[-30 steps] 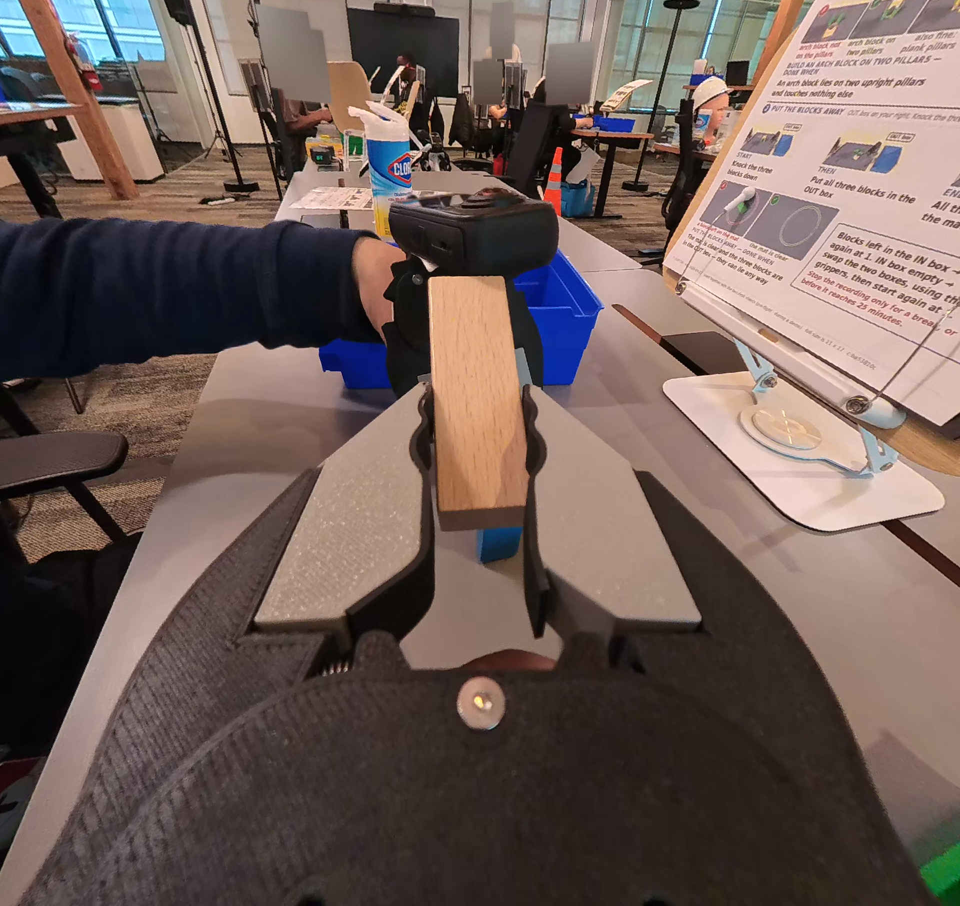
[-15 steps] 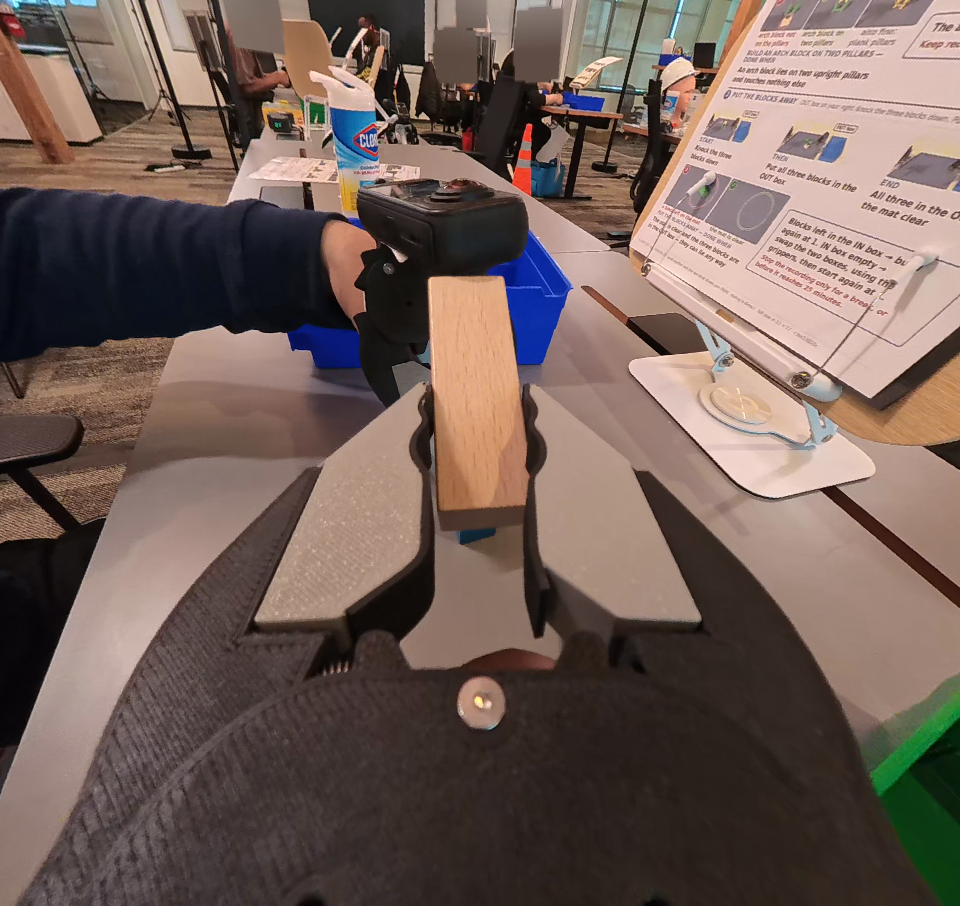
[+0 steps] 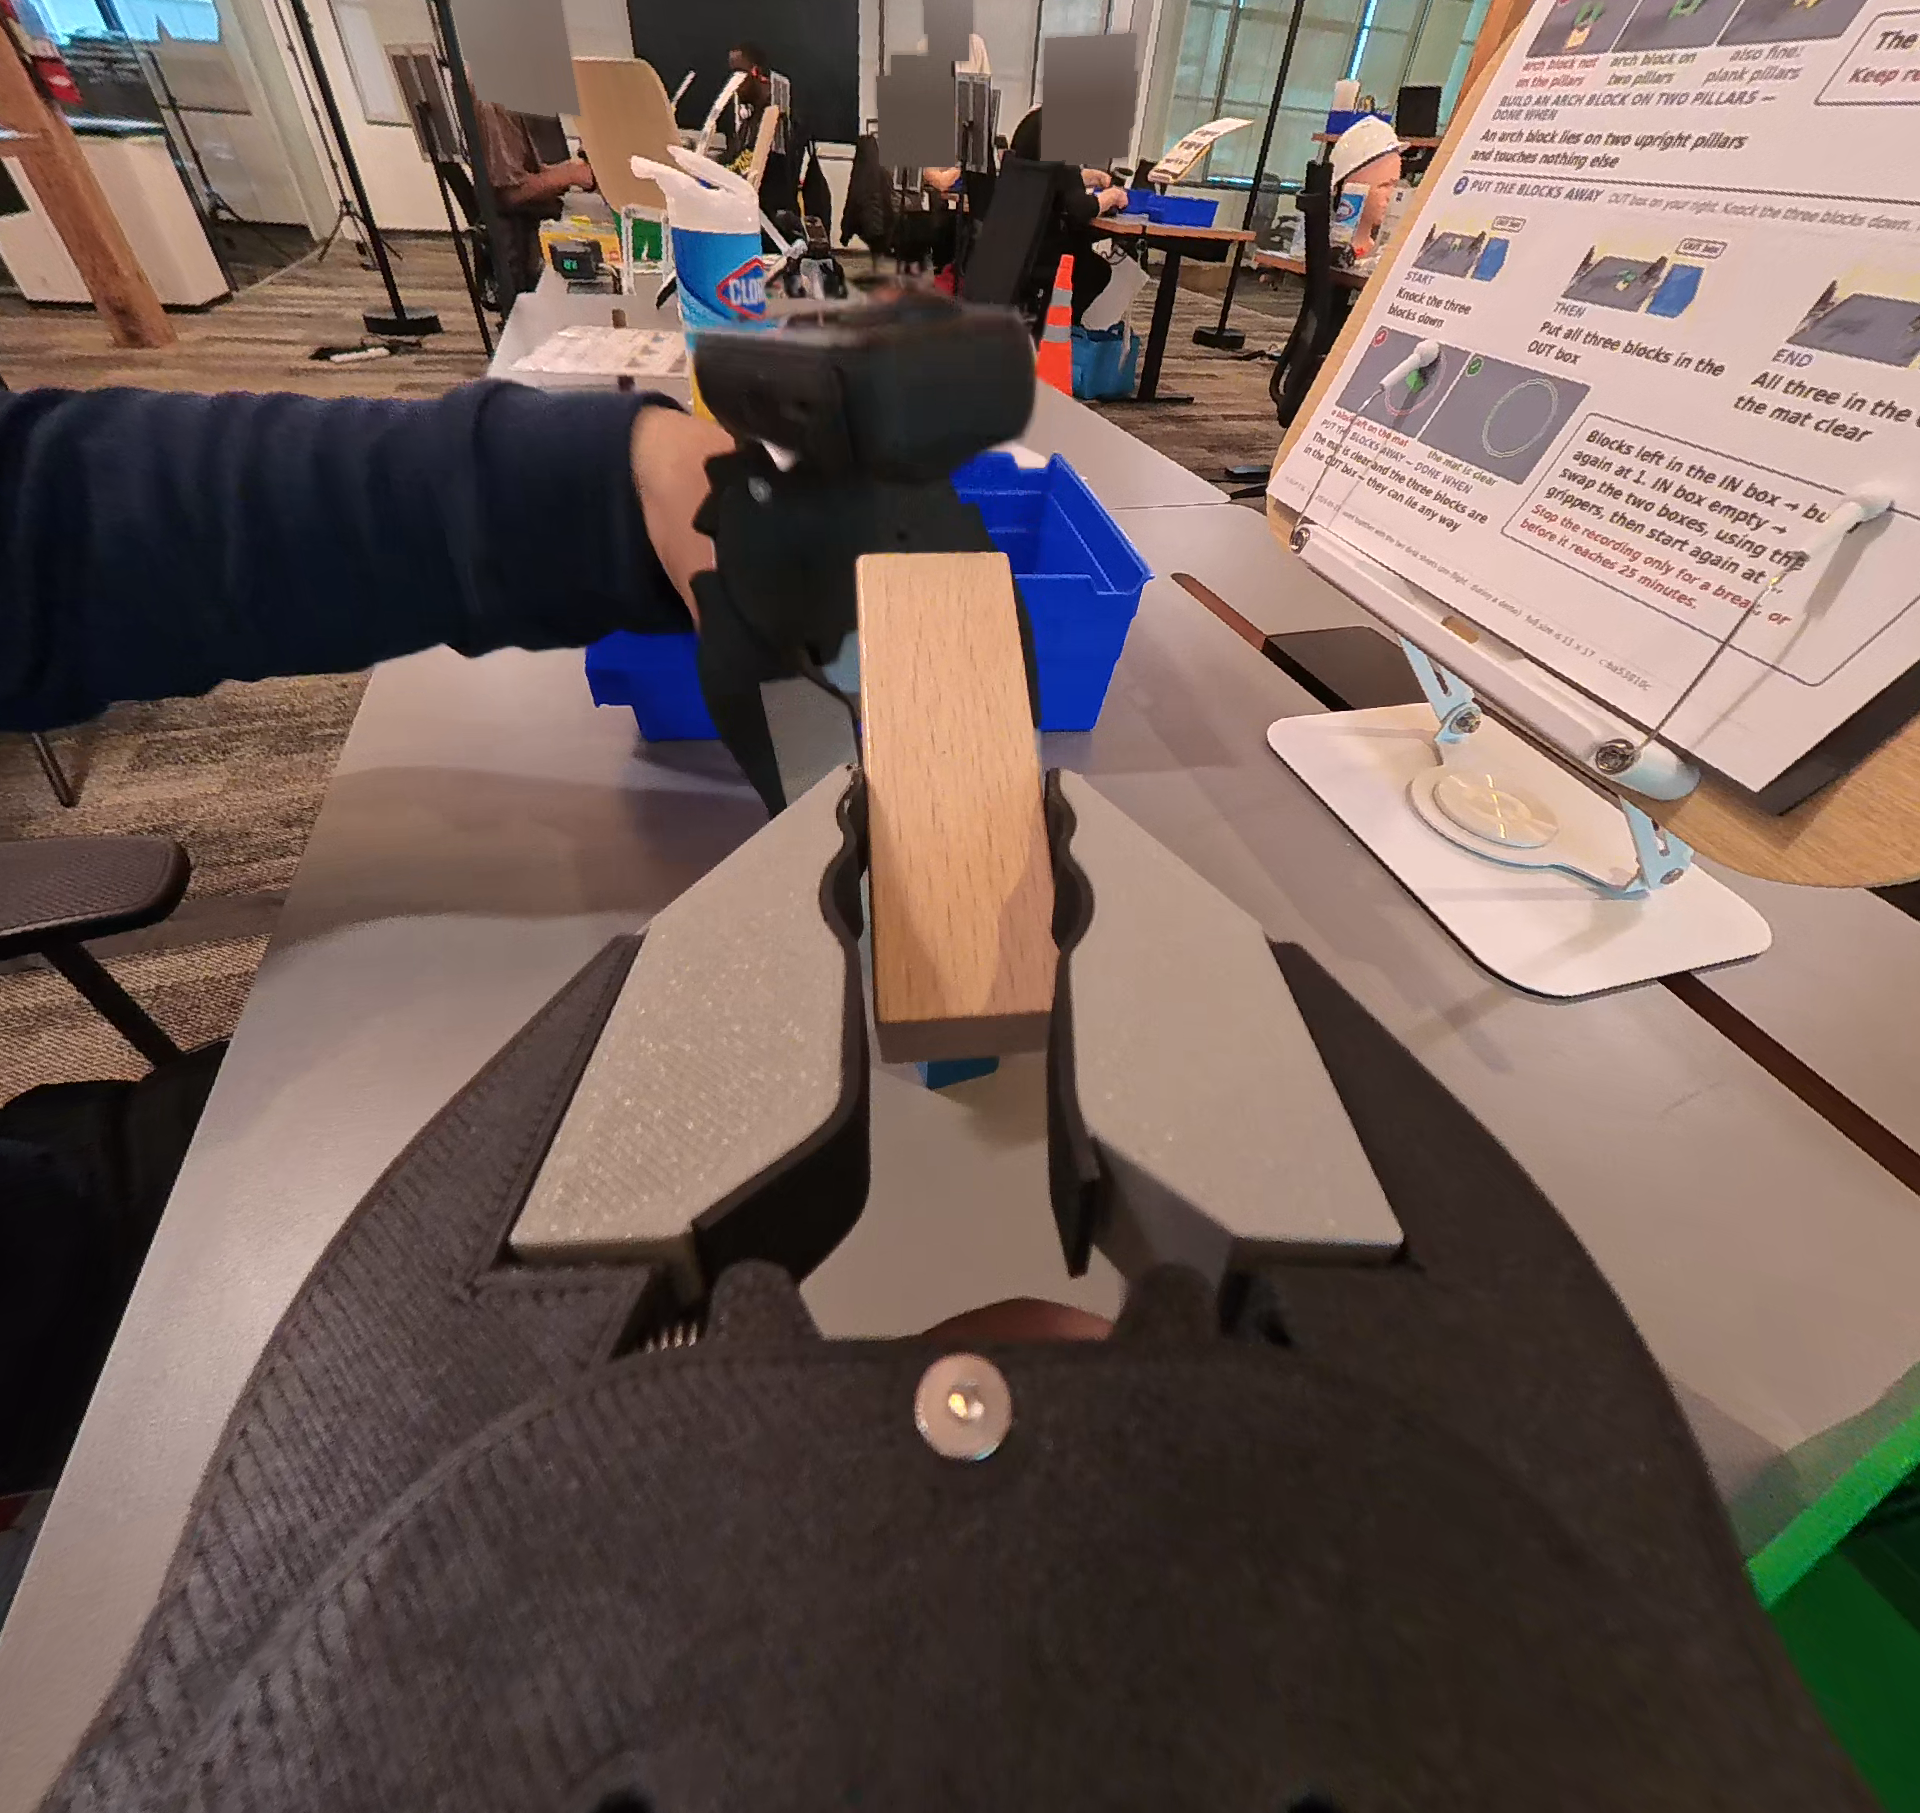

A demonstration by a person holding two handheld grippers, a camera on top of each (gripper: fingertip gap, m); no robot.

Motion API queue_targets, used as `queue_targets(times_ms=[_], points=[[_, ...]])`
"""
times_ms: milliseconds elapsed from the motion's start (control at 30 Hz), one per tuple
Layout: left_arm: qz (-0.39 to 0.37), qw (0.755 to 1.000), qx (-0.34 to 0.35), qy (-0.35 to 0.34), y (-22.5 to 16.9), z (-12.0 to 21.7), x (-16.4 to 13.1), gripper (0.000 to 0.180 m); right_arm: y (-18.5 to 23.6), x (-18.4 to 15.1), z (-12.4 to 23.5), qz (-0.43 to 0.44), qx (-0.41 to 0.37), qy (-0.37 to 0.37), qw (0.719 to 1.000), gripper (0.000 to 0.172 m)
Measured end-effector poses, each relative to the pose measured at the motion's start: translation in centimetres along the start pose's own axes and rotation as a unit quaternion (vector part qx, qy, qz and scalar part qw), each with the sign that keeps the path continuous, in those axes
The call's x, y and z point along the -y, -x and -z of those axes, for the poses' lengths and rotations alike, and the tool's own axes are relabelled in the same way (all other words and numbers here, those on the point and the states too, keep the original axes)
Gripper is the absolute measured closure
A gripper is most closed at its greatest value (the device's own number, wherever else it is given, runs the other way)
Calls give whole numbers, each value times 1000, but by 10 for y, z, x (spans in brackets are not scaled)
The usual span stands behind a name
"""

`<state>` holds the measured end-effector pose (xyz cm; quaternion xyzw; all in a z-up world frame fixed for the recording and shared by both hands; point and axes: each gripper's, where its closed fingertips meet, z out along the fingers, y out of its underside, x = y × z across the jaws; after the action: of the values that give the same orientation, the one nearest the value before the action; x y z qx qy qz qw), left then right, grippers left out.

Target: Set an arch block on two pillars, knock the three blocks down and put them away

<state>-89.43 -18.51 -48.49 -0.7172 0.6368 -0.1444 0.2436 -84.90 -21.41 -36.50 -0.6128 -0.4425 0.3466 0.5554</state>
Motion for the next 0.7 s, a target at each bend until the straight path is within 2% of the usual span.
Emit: queue_targets(times_ms=[100,167,300,400,500,633,700], points=[[20,999,22,-44,1,29,4,124,1,-1,0,1,1,4,1000,141],[45,994,60,-85,2,56,2,123,3,-4,-2,4,4,12,1000,141],[127,965,144,-177,-7,94,-22,126,8,-13,-14,5,16,39,999,141],[173,944,177,-221,-14,96,-50,127,10,-25,-32,2,24,69,997,141],[168,928,221,-247,-17,94,-59,129,9,-34,-54,1,40,98,994,141],[197,928,214,-232,-27,76,-62,128,12,-36,-78,6,69,119,990,141],[188,934,198,-231,-34,64,-61,127,12,-39,-87,14,82,132,988,141]])
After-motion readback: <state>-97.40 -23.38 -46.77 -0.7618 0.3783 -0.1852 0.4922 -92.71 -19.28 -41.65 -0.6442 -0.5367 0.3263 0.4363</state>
